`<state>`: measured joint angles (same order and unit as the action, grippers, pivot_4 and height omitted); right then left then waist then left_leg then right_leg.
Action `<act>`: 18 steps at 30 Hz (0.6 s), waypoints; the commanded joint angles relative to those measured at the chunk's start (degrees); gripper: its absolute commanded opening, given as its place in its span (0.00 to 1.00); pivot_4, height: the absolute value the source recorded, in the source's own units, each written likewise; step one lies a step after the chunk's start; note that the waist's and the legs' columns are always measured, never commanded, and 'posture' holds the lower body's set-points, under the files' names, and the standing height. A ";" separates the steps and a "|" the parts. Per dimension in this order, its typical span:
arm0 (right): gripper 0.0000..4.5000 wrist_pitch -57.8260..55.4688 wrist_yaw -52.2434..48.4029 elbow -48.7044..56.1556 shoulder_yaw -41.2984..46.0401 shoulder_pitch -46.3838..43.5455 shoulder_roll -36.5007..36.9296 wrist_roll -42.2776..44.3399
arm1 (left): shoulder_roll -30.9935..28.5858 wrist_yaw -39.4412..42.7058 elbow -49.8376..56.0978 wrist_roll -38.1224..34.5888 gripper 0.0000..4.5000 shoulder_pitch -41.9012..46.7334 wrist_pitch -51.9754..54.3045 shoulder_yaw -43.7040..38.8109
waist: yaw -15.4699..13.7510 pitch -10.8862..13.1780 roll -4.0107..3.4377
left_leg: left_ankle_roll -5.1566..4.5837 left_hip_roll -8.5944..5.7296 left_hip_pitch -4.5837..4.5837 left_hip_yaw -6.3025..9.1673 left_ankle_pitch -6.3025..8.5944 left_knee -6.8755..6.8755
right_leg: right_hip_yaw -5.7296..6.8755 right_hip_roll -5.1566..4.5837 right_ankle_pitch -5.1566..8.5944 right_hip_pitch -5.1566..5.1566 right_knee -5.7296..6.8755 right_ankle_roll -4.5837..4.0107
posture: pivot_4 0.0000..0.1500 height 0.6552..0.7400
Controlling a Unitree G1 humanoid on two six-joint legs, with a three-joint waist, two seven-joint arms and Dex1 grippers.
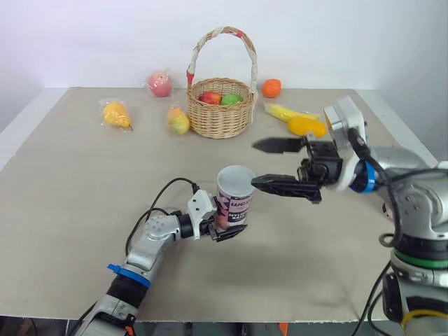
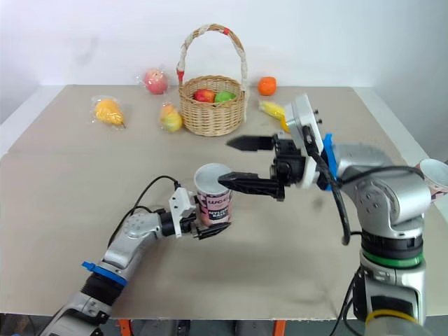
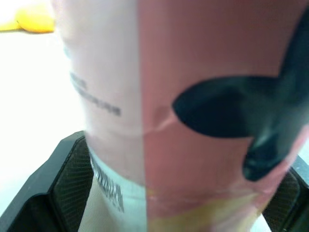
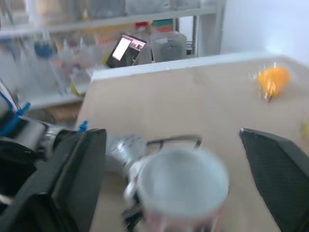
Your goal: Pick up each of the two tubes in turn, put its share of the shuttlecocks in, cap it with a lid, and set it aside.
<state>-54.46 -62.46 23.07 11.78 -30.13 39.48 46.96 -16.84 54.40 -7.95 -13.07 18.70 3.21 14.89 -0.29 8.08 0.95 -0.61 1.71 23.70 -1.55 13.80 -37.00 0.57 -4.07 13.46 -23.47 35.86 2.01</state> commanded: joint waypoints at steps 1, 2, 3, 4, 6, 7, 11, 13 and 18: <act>0.99 3.22 3.41 4.87 1.10 8.41 2.46 -3.01 | -8.02 4.64 3.27 -2.84 1.00 -3.77 6.60 -3.70 | 0.16 0.07 -0.05 | 0.00 0.02 -0.11 -0.04 0.01 0.12 | -0.03 0.16 0.05 0.01 0.05 0.02 | 1.00 1.00; 0.99 6.55 4.65 5.30 -1.05 10.70 2.89 -6.86 | -9.76 5.61 4.12 -3.67 1.00 -4.37 6.91 -4.58 | 0.23 0.14 -0.15 | 0.00 -0.03 -0.29 -0.11 0.01 0.31 | -0.13 0.24 0.18 0.02 0.14 0.00 | 1.00 1.00; 0.99 9.33 5.64 5.51 -2.69 12.45 2.83 -9.56 | -11.15 6.41 4.89 -4.48 1.00 -4.87 7.24 -5.29 | 0.27 0.18 -0.21 | -0.03 0.00 -0.38 -0.14 0.03 0.40 | -0.19 0.38 0.28 0.01 0.20 -0.04 | 1.00 1.00; 0.99 12.39 6.53 5.45 -4.69 14.61 1.67 -11.91 | -12.80 7.60 5.61 -5.33 1.00 -5.40 7.17 -6.27 | 0.29 0.24 -0.28 | -0.03 0.00 -0.40 -0.14 0.03 0.41 | -0.22 0.49 0.31 0.01 0.20 -0.07 | 1.00 1.00; 0.99 17.49 8.60 4.34 -7.92 17.49 -1.73 -15.24 | -15.18 9.56 6.82 -6.71 1.00 -5.93 7.51 -7.57 | 0.30 0.34 -0.08 | -0.04 0.05 -0.40 0.00 0.03 0.42 | -0.34 0.85 0.45 0.01 0.25 -0.01 | 1.00 1.00; 0.99 21.25 9.67 2.94 -10.58 18.95 -3.44 -18.31 | -16.31 10.66 7.70 -7.57 1.00 -6.00 7.85 -8.06 | 0.27 0.41 -0.04 | -0.03 0.15 -0.41 0.04 0.03 0.46 | -0.31 1.00 0.58 0.01 0.28 0.03 | 1.00 1.00; 0.99 29.27 12.01 -3.33 -18.03 19.53 -7.13 -26.55 | -17.44 12.00 12.09 -8.90 1.00 -4.61 10.52 -6.94 | 0.14 0.75 -0.02 | -0.03 0.32 -0.39 0.03 0.03 0.47 | -0.24 1.19 0.72 -0.02 0.37 0.04 | 1.00 1.00; 0.99 30.95 12.23 -5.40 -19.20 18.71 -8.49 -27.33 | -16.45 11.38 13.48 -9.05 1.00 -3.73 11.66 -6.22 | 0.00 0.96 0.11 | -0.02 0.30 -0.38 0.02 0.03 0.43 | -0.27 1.15 0.69 -0.02 0.38 0.07 | 1.00 1.00; 0.99 35.00 11.22 -10.20 -22.09 16.43 -10.06 -30.07 | -13.27 9.60 13.49 -7.73 1.00 -1.55 12.09 -4.22 | -0.06 1.21 0.28 | 0.00 0.10 -0.33 0.01 0.03 0.33 | -0.37 0.97 0.46 0.01 0.37 0.01 | 1.00 1.00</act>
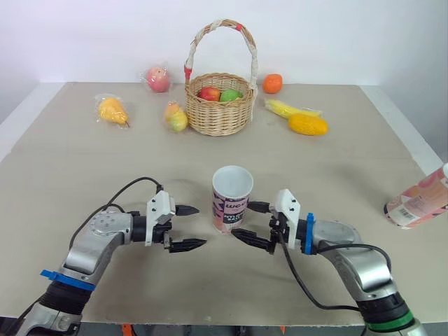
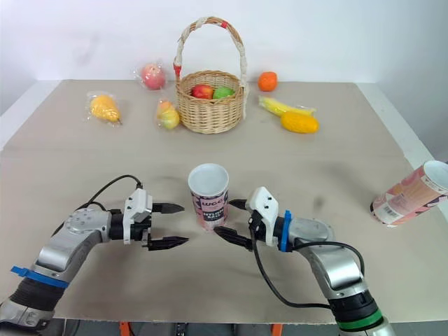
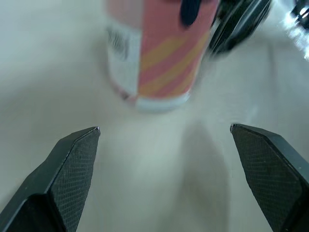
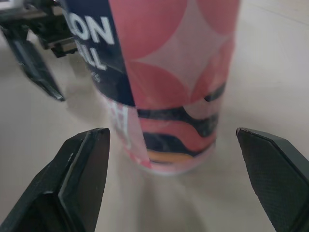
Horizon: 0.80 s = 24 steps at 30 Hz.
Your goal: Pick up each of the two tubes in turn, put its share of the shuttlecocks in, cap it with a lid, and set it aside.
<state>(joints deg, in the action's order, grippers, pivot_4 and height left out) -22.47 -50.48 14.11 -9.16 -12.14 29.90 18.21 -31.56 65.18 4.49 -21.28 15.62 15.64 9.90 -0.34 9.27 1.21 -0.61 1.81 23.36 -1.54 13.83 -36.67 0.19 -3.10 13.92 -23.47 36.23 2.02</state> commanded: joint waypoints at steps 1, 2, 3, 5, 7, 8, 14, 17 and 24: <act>0.99 3.37 -0.82 -1.66 -1.55 -1.94 -0.84 -1.54 | 2.00 -1.41 0.42 1.05 1.00 1.91 -1.00 1.10 | -0.01 0.02 0.03 | 0.00 -0.04 0.01 0.00 0.00 -0.02 | 0.00 -0.03 -0.01 0.02 0.00 0.01 | 1.00 1.00; 0.99 3.83 -0.74 -2.14 -1.87 -2.42 -1.39 -1.73 | 2.47 -1.56 -0.11 1.59 1.00 2.24 -1.32 1.61 | -0.01 0.03 0.05 | 0.01 -0.05 0.00 -0.01 0.00 -0.03 | -0.03 -0.05 -0.01 0.02 0.00 0.01 | 1.00 1.00; 0.99 3.95 -0.68 -2.52 -2.22 -2.89 -1.92 -1.78 | 2.93 -1.64 -0.61 2.06 1.00 2.56 -1.67 2.08 | -0.01 0.04 0.06 | 0.01 -0.05 0.00 -0.02 0.00 -0.04 | -0.04 -0.05 -0.01 0.02 0.00 0.01 | 1.00 1.00; 0.99 4.17 -0.58 -3.20 -2.90 -3.71 -2.95 -2.02 | 3.63 -1.68 -1.14 2.59 1.00 3.11 -1.89 2.69 | -0.02 0.04 0.06 | 0.01 -0.06 0.00 -0.01 0.00 -0.03 | -0.04 -0.03 0.00 0.01 0.02 0.00 | 1.00 1.00; 0.99 4.24 -0.51 -3.66 -3.48 -4.24 -3.74 -2.30 | 4.09 -1.66 -1.82 3.03 1.00 3.37 -2.33 2.86 | -0.02 0.04 0.06 | 0.02 -0.05 0.00 -0.01 0.00 -0.04 | -0.03 -0.02 0.00 0.01 0.04 -0.01 | 1.00 1.00; 0.99 4.27 -0.53 -3.81 -3.62 -4.36 -3.92 -2.41 | 4.15 -1.63 -2.05 3.15 1.00 3.44 -2.50 2.86 | -0.02 0.04 0.06 | 0.02 -0.05 0.00 -0.01 0.00 -0.04 | -0.03 -0.02 0.00 0.01 0.05 -0.01 | 1.00 1.00; 0.74 4.37 -0.43 -3.81 -3.51 -4.30 -4.25 -2.50 | 3.53 -1.74 -2.06 3.36 1.00 3.26 -2.68 2.31 | -0.02 0.04 0.06 | 0.02 -0.06 -0.01 -0.01 0.00 -0.15 | -0.04 -0.05 0.00 0.03 0.13 0.00 | 1.00 1.00; 0.68 3.10 0.14 -1.88 -2.12 -2.74 -4.12 -0.84 | 1.70 -2.16 -1.49 2.61 1.00 3.48 -2.10 -0.21 | -0.01 0.04 0.06 | 0.02 -0.05 -0.01 0.00 0.00 -0.25 | -0.03 -0.04 -0.01 0.04 0.24 -0.01 | 1.00 1.00; 0.68 3.40 15.49 0.02 10.91 -0.08 -9.44 1.56 | 0.49 -6.26 2.29 0.58 1.00 8.71 1.60 -5.03 | -0.08 0.19 0.13 | 0.04 -0.05 0.02 0.04 0.01 -0.73 | -0.02 -0.08 -0.01 0.04 0.68 0.01 | 1.00 1.00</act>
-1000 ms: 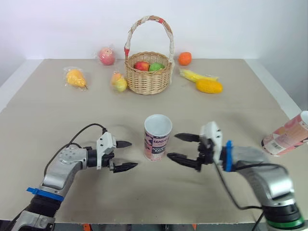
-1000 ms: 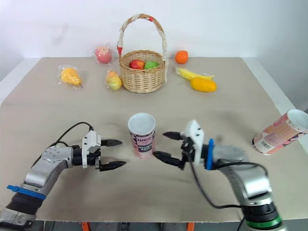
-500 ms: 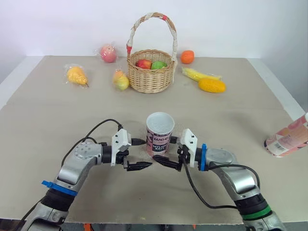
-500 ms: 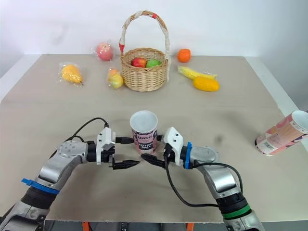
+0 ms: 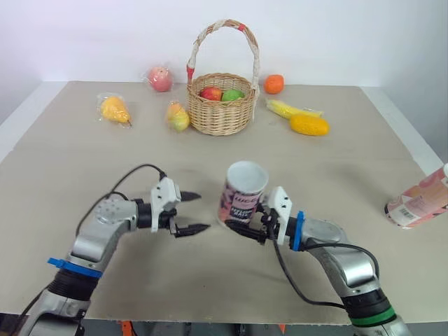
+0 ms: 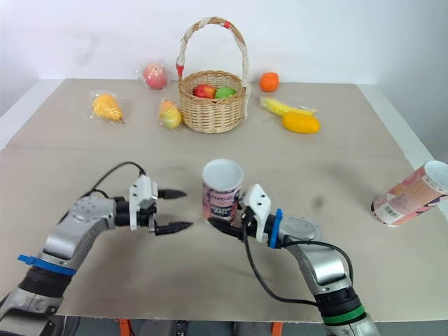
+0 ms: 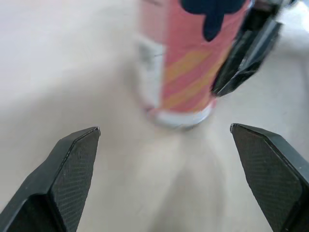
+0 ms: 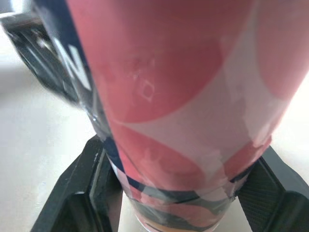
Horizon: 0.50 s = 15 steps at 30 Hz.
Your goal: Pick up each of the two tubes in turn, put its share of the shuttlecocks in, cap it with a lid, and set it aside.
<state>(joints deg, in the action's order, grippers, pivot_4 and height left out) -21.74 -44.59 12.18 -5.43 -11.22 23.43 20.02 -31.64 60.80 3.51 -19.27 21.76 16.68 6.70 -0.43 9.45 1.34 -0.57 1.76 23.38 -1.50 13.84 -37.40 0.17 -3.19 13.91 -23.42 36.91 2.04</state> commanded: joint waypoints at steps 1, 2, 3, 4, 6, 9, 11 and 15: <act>0.68 3.34 14.70 1.00 10.02 -1.69 -4.65 -1.52 | 1.37 -2.76 3.36 -1.54 1.00 3.44 0.82 -1.88 | 0.01 0.01 -0.01 | 0.01 -0.01 0.00 -0.01 -0.01 -0.05 | -0.03 0.00 -0.03 0.00 0.03 0.04 | 1.00 1.00; 0.68 3.75 18.89 0.08 12.34 -2.41 -5.88 -2.52 | 2.27 -3.62 3.16 -1.46 1.00 4.10 0.82 -1.69 | 0.01 0.01 -0.01 | 0.09 -0.03 -0.01 -0.02 -0.05 -0.06 | -0.04 -0.03 -0.07 0.01 0.04 0.11 | 1.00 1.00; 0.68 4.42 22.58 -0.84 14.41 -3.06 -6.87 -3.50 | 3.29 -4.59 2.78 -1.02 1.00 4.64 0.60 -1.32 | 0.01 0.01 -0.01 | 0.27 -0.07 -0.02 -0.03 -0.16 -0.06 | -0.06 -0.05 -0.12 0.04 0.04 0.20 | 1.00 1.00; 0.68 4.38 27.43 -2.63 16.82 -4.01 -7.54 -5.19 | 4.65 -5.56 1.99 -0.23 1.00 5.10 -0.42 -0.65 | 0.01 0.01 -0.01 | 0.41 -0.09 -0.02 -0.05 -0.24 -0.06 | -0.09 -0.07 -0.16 0.02 0.05 0.27 | 1.00 1.00; 0.68 4.73 33.16 -5.33 20.13 -5.20 -8.35 -6.69 | 6.92 -6.76 1.06 0.34 1.00 5.49 -1.12 0.27 | 0.02 0.01 -0.01 | 0.56 -0.15 -0.02 -0.09 -0.33 -0.09 | -0.20 -0.09 -0.29 0.03 0.04 0.35 | 1.00 1.00; 0.68 4.46 37.83 -8.23 22.93 -5.98 -7.91 -8.12 | 9.69 -7.17 0.18 0.80 1.00 6.11 -1.58 2.07 | 0.03 0.01 -0.01 | 0.59 -0.18 -0.01 -0.13 -0.35 -0.08 | -0.27 -0.09 -0.36 0.01 0.04 0.28 | 1.00 1.00; 0.68 4.68 39.54 -9.25 23.97 -5.88 -7.48 -8.80 | 11.03 -7.07 -0.29 0.90 1.00 6.97 -1.81 2.93 | 0.11 0.02 -0.04 | 0.59 -0.17 -0.01 -0.17 -0.35 -0.06 | -0.30 -0.05 -0.35 -0.02 0.05 0.25 | 1.00 1.00; 0.68 3.81 41.07 -9.53 24.88 -5.39 -7.36 -8.67 | 12.31 -6.87 -1.69 1.15 1.00 8.62 -2.22 3.34 | 0.24 0.03 -0.09 | 0.58 -0.14 -0.02 -0.16 -0.34 -0.04 | -0.36 0.00 -0.34 -0.04 0.07 0.23 | 1.00 1.00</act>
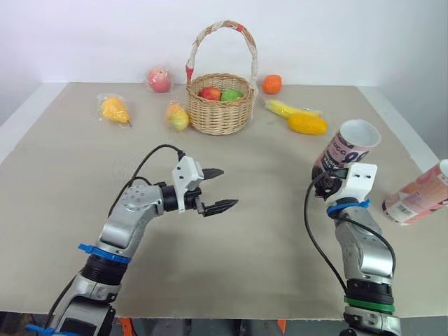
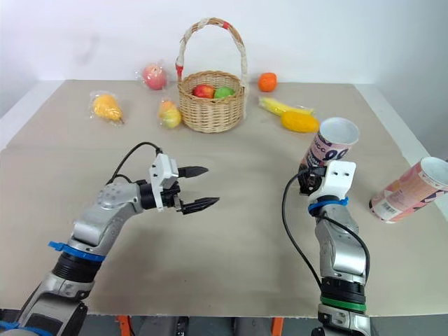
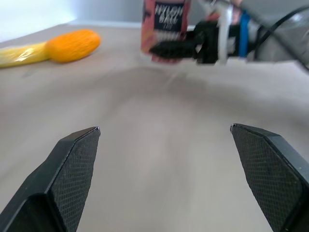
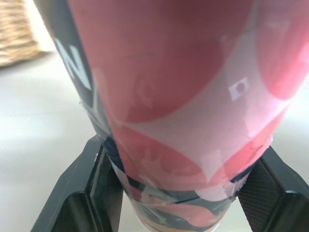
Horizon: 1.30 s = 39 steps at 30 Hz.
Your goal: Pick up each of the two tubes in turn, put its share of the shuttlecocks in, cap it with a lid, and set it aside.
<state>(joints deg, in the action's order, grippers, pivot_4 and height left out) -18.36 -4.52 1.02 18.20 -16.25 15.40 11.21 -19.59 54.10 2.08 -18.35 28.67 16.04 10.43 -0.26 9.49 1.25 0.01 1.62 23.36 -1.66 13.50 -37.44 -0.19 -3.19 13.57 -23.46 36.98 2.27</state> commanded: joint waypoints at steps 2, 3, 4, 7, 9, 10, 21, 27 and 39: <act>0.68 -0.02 0.74 1.56 0.85 0.24 0.59 0.21 | 0.44 -0.06 -1.02 0.37 1.00 2.19 -1.94 -0.52 | 0.18 -0.01 -0.01 | 0.00 0.01 -0.02 -0.01 0.00 0.00 | -0.02 0.02 -0.01 0.01 0.00 -0.01 | 1.00 1.00; 0.68 -0.46 0.23 1.81 0.44 0.58 0.53 0.47 | 0.48 -0.04 -1.29 0.41 1.00 2.30 -2.09 -0.62 | 0.18 -0.01 -0.02 | 0.00 0.02 -0.03 0.00 0.00 0.00 | -0.03 0.03 -0.01 0.01 0.01 -0.01 | 1.00 1.00; 0.68 -0.68 -0.26 2.18 0.01 0.87 0.45 0.67 | 0.45 -0.01 -1.47 0.45 1.00 2.33 -2.23 -0.67 | 0.16 -0.01 -0.02 | -0.01 0.02 -0.03 0.00 0.00 0.00 | -0.03 0.03 -0.01 0.01 0.01 -0.01 | 1.00 1.00; 0.68 -1.40 -0.93 2.82 -0.46 1.48 0.08 1.31 | 0.32 -0.67 -1.95 1.20 1.00 2.16 -2.72 -0.64 | 0.15 -0.01 -0.02 | -0.01 0.01 -0.02 0.00 0.00 0.00 | -0.03 0.02 -0.01 0.01 0.01 0.00 | 1.00 1.00; 0.76 -1.82 -1.64 2.79 -0.68 1.82 0.18 1.82 | 0.46 -1.37 -2.41 1.76 1.00 1.87 -3.08 -0.60 | 0.15 -0.01 -0.02 | -0.01 0.01 -0.02 -0.01 0.00 -0.01 | -0.06 0.01 -0.01 0.02 0.01 0.01 | 1.00 1.00; 0.85 -2.03 -1.97 3.00 -0.75 1.99 0.21 2.10 | 0.57 -1.70 -2.58 1.99 1.00 1.73 -3.37 -0.64 | 0.15 -0.01 -0.02 | -0.01 0.01 -0.02 0.00 0.00 -0.02 | -0.06 0.01 -0.01 0.02 0.01 0.01 | 1.00 1.00; 0.98 -1.47 -8.94 16.45 1.05 15.07 2.10 6.54 | -0.81 -5.11 -2.72 3.24 1.00 -1.78 -5.82 -3.00 | 0.00 -0.04 -0.07 | -0.04 0.01 -0.01 0.04 0.02 0.00 | -0.03 0.00 0.03 0.03 0.00 0.04 | 1.00 1.00; 0.98 -4.06 -25.49 25.51 -4.63 23.37 9.05 14.44 | -3.55 -6.17 4.63 -1.37 1.00 -10.72 -5.00 -9.12 | 0.34 -0.02 -0.13 | -0.12 0.06 -0.17 -0.04 0.07 -0.06 | -0.14 -0.01 0.00 0.14 0.00 0.09 | 1.00 1.00; 0.98 -3.62 -38.45 16.90 -18.54 9.77 14.66 12.78 | -9.71 -9.85 15.63 -2.34 1.00 -25.80 -3.37 -15.56 | 0.57 0.04 0.02 | -0.05 0.16 -0.17 0.07 -0.24 -0.11 | -0.08 0.16 -0.05 0.12 0.01 -0.04 | 1.00 1.00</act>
<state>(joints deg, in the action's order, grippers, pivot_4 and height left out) -23.45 -42.38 18.28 -0.99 -5.68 30.21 24.04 -28.69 45.11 15.01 -20.24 3.33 12.62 -3.55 0.31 9.52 1.28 -0.04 1.77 23.20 -1.61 13.26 -37.55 -0.32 -3.05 13.49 -23.35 36.99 2.31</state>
